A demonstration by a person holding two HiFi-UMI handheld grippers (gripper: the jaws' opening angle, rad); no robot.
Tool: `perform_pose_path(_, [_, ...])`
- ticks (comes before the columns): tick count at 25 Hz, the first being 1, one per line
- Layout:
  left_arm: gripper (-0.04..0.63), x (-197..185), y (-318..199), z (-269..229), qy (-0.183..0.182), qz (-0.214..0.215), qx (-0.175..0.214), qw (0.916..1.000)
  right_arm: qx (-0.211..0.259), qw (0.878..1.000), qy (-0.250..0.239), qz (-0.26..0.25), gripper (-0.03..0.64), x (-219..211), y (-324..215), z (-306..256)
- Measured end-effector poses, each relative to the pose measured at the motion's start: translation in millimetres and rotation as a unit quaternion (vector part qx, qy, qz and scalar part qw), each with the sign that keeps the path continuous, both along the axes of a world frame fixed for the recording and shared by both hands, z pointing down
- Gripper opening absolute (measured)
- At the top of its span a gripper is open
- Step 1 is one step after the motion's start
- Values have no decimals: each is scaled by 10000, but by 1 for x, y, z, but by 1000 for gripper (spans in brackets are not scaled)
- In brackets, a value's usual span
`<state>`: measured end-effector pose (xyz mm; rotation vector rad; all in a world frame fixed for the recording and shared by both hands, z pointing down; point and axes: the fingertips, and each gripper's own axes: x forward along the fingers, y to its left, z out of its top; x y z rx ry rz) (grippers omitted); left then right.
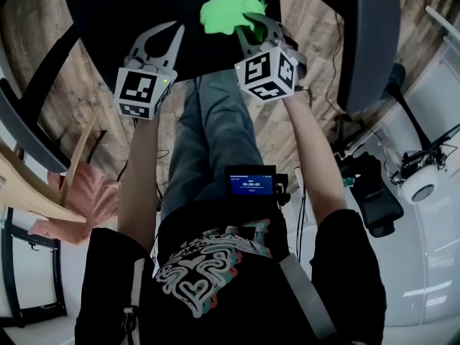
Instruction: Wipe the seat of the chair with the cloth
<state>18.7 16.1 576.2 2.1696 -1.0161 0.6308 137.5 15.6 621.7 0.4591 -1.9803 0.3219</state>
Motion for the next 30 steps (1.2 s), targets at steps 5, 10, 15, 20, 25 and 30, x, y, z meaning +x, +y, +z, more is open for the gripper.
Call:
perform_pose_path(5, [0,-4,3,-3,-43,-82,-9,10000,-11,9999,37,-109,57,2,-1,-1])
perform_pose_path(10, [0,-12,4,-3,-189,-206,35,9996,-219,9994,-90,-260,57,-1,-1,3])
perform_pose_path(15, [0,-21,6,-2,-282,-296,34,9992,-171,9991,-69,-379,57,-5,-3,3])
perform_pose_path(20, [0,-34,14,-1,-396,-454,-17,9982,-212,9977,-108,-642,57,-21,-1,6])
perform_pose_path(25, [0,-50,19,0,-513,-638,-30,9966,-234,9956,-203,-880,57,-46,1,11])
perform_pose_path(30, [0,-69,28,7,-700,-943,-140,9930,-293,9917,-271,-1224,57,-69,4,14])
